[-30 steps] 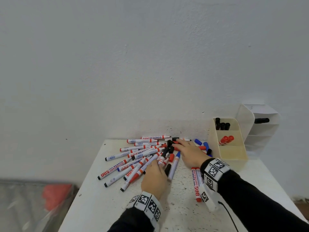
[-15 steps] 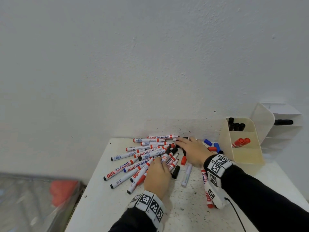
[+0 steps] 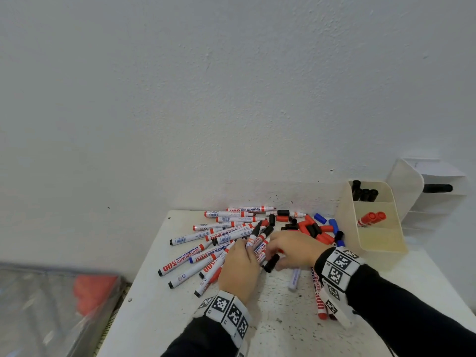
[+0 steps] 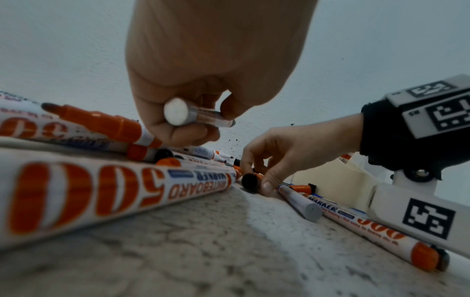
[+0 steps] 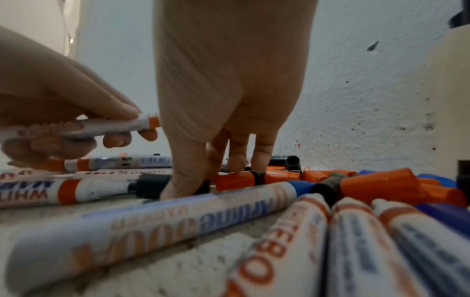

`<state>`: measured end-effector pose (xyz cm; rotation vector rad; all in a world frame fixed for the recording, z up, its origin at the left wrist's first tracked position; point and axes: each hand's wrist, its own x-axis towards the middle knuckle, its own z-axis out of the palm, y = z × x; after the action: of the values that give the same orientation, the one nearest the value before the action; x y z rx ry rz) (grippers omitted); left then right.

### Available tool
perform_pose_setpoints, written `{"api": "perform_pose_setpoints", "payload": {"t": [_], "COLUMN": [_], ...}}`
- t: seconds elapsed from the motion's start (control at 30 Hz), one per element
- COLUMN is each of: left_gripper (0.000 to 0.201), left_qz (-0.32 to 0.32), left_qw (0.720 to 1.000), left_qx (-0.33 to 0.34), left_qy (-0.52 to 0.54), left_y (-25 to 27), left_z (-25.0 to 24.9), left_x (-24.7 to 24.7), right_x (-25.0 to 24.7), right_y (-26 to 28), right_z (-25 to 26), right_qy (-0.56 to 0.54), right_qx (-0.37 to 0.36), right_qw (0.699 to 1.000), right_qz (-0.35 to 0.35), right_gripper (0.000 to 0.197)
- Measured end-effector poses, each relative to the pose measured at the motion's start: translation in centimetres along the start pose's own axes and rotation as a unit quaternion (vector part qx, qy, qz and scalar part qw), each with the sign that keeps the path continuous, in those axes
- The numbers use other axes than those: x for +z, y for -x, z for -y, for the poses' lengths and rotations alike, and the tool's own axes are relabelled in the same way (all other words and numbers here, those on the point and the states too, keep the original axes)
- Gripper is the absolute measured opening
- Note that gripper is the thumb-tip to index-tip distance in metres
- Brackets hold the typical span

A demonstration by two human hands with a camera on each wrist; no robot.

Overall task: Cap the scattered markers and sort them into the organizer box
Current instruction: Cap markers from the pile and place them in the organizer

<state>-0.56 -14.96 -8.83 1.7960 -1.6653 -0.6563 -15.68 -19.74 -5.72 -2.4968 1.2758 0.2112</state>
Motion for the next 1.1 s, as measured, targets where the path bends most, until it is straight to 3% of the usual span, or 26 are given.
{"api": "perform_pose_setpoints", "payload": {"t": [0.1, 0.2, 0.33, 0.5, 0.63, 1.1], "left_gripper": [0.027, 0.031, 0.036, 0.036, 0.037, 0.039], "left_qz": [0.002, 0.012, 0.037, 0.038, 0.029, 0.020], "left_qw": [1.000, 0.999, 0.997, 0.992, 0.992, 0.993], "left_qx": [0.002, 0.006, 0.016, 0.042, 0.037, 0.055], "left_qy": [-0.024, -0.046, -0.072, -0.115, -0.114, -0.107], "left_y": [0.1, 0.3, 0.6, 1.3, 1.7, 2.2], "left_z": [0.0, -0.1, -0.6, -1.3, -1.6, -1.7], "left_x": [-0.1, -0.2, -0.1, 0.1, 0.1, -0.1], "right_x": [0.0, -0.9, -1.3, -1.0, -0.9, -0.8], "right_y": [0.3, 0.9, 1.7, 2.6, 3.0, 4.2], "right_z": [-0.3, -0.7, -1.2, -1.0, -1.5, -1.8], "right_qy": [-0.052, -0.120, -0.118, -0.150, -0.130, -0.161], "right_qx": [0.057, 0.114, 0.132, 0.079, 0.091, 0.081], "right_qw": [0.996, 0.980, 0.966, 0.973, 0.964, 0.958], "right_qz": [-0.034, -0.113, -0.187, -0.159, -0.214, -0.222], "right_gripper": [0.018, 0.018, 0.027, 0.026, 0.028, 0.027]}}
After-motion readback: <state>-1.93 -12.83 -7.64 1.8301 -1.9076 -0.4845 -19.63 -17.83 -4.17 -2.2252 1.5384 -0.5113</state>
